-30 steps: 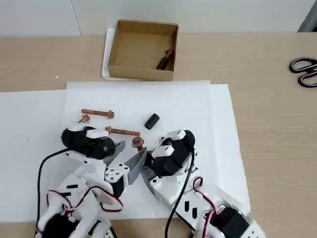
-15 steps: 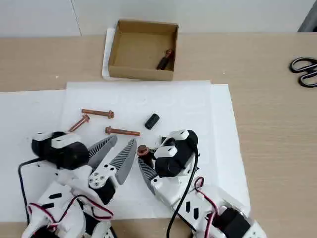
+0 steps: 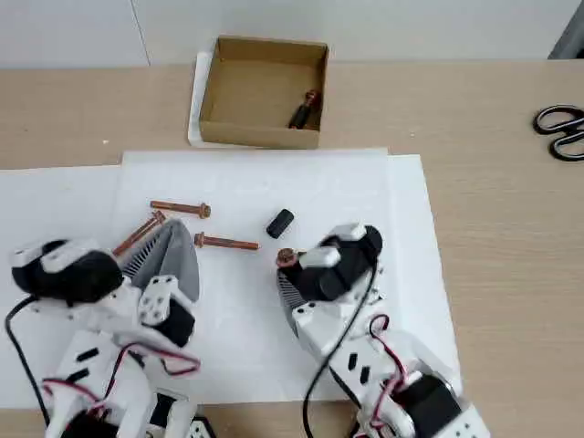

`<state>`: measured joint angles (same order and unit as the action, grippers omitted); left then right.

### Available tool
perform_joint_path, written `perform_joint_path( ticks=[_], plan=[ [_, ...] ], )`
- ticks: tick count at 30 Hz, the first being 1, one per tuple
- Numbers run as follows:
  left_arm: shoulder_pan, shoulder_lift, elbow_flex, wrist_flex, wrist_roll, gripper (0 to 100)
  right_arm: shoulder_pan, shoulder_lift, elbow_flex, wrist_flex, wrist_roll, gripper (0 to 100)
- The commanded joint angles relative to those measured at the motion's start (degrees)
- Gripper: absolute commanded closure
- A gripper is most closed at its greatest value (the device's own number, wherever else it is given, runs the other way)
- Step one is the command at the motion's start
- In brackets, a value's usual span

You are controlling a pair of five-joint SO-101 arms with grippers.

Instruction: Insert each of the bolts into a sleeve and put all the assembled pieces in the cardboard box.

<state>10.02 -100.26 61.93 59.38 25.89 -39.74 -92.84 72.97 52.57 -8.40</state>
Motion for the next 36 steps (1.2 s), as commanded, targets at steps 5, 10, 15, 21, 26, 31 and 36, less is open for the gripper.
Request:
perform_joint_path(
  ticks=[5, 10, 15, 21, 26, 31, 36],
  plan=[
    [-5.4, 0.7, 5.3, 3.6, 0.2, 99, 7.6, 17.5, -14.7, -1.9, -1.3, 99.6],
    [-10.7, 0.7, 5.6, 5.5, 0.2, 99, 13.4, 33.1, -25.4, -2.1, -2.8, 99.6],
    [-12.7, 0.7, 5.0, 5.2, 0.2, 99, 16.3, 49.5, -39.9, -2.0, -2.7, 99.6],
    [-12.7, 0.7, 4.4, 4.7, 0.3, 99, 17.8, 71.8, -58.5, -2.2, -2.7, 99.6],
    [-12.7, 0.7, 4.5, 4.8, 0.2, 99, 18.2, 91.0, -75.8, -7.0, -1.9, 99.6],
    [-12.8, 0.6, 4.8, 8.0, 0.3, 99, 18.5, 107.6, -92.6, -8.9, 1.6, 99.6],
    [-12.9, 0.5, 4.4, 10.5, 0.2, 99, 18.8, 122.2, -109.0, -11.2, 5.6, 99.6]
  ],
)
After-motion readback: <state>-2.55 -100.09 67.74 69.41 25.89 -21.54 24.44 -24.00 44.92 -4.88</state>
